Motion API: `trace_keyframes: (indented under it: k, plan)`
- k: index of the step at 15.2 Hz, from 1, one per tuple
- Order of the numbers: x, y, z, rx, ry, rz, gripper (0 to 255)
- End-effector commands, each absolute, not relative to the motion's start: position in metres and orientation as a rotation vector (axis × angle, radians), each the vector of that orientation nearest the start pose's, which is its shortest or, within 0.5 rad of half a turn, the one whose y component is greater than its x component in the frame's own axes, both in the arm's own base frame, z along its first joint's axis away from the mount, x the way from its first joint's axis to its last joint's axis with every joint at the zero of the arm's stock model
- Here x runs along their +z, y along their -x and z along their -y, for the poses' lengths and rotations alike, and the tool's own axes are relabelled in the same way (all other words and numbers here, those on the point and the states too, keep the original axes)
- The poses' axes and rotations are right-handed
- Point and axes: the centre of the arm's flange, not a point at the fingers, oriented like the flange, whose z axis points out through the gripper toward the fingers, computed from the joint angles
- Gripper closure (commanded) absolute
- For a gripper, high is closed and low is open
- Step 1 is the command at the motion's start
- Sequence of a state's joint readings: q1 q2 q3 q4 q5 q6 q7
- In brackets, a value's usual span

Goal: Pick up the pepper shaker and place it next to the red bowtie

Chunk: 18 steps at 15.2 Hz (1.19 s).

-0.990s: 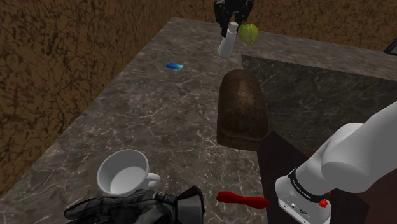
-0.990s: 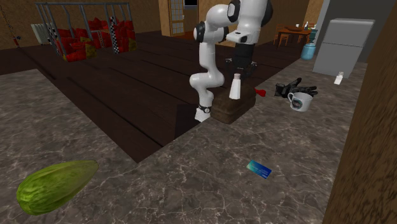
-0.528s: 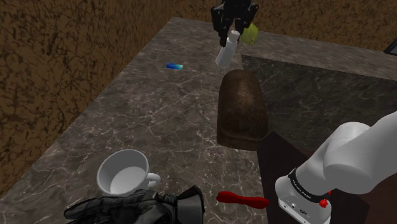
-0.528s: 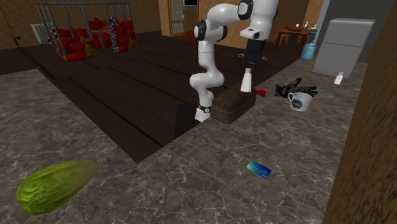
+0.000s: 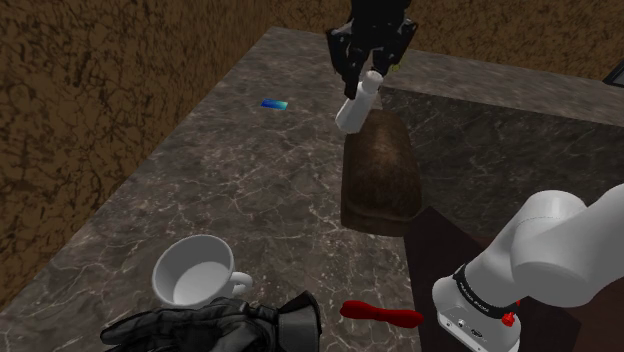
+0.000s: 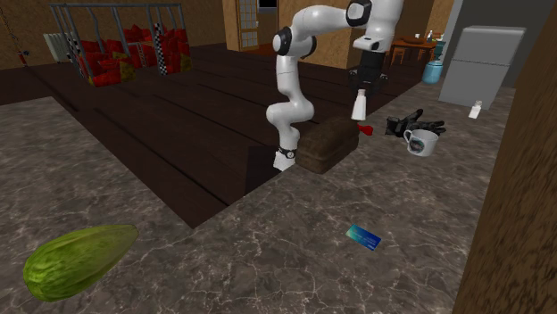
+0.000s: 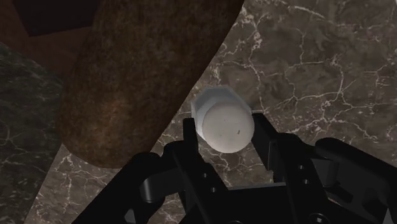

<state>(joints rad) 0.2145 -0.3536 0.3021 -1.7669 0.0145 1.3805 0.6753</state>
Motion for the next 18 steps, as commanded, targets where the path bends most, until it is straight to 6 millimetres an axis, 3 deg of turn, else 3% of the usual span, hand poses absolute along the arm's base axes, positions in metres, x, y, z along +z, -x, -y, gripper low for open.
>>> trace_keyframes:
  k: [1, 10, 18]
  plan:
    - [0.680, -0.334, -0.254, -0.017, 3.229, -0.288, 255]
    - [0.681, -0.245, -0.344, -0.017, 3.229, -0.288, 255]
    - [0.639, -0.245, -0.344, -0.017, 3.229, -0.288, 255]
